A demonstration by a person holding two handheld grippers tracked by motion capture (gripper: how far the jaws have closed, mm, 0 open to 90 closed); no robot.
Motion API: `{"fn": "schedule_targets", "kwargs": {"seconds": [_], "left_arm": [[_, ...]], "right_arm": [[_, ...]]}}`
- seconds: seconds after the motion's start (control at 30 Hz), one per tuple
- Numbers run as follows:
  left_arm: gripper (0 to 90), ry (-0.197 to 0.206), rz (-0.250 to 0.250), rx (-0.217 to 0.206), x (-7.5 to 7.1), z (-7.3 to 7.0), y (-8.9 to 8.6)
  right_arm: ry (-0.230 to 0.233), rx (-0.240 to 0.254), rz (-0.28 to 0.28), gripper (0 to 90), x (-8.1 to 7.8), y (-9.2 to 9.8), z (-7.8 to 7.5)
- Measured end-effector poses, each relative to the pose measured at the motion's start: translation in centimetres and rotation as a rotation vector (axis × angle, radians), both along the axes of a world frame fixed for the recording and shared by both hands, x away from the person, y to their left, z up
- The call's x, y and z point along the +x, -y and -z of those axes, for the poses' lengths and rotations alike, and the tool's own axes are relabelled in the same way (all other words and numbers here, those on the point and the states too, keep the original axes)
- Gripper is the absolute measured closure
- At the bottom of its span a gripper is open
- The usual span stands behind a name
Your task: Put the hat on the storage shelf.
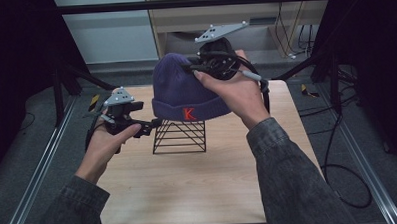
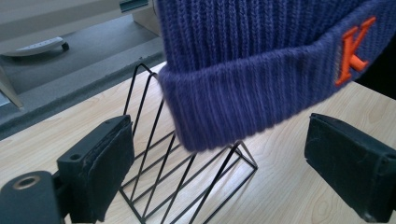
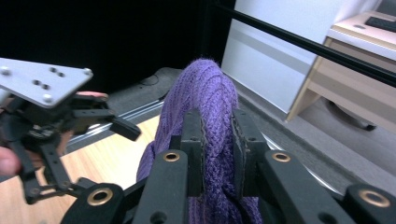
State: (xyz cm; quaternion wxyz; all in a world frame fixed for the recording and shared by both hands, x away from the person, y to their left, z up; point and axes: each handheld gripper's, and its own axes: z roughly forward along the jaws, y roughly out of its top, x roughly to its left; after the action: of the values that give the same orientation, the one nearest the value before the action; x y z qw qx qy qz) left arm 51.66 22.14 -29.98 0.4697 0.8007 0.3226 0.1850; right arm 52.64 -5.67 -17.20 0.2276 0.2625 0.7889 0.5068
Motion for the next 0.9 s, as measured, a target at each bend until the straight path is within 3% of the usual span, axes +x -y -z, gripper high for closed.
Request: {"fn": "schedule_targets", "kwargs": {"seconds": [0.47,0.67,0.77,0.9], "left_arm": [[2.6,-0.042,0.019,-0.009,0.9,1.6,0.2],[3.9,-0.07,0.044,-0.047,1.4,2.2,0.6],[13.9,-0.066,0.049,-0.051,1.5,2.3,0.7],[46.9,-0.065,0.037,-0.056,1.5,2.2,0.9]], "right_arm": [[-0.008,0.012,-0.061,77.3,-0.6,-1.5,0.4],[-0.014,0.015,-0.066,77.3,-0.4,-1.5,0.8],[-0.022,0.014,-0.06,77.3,-0.1,-1.4,1.0],[-0.029,0.013,-0.054,77.3,0.2,-1.2,1.3]]}}
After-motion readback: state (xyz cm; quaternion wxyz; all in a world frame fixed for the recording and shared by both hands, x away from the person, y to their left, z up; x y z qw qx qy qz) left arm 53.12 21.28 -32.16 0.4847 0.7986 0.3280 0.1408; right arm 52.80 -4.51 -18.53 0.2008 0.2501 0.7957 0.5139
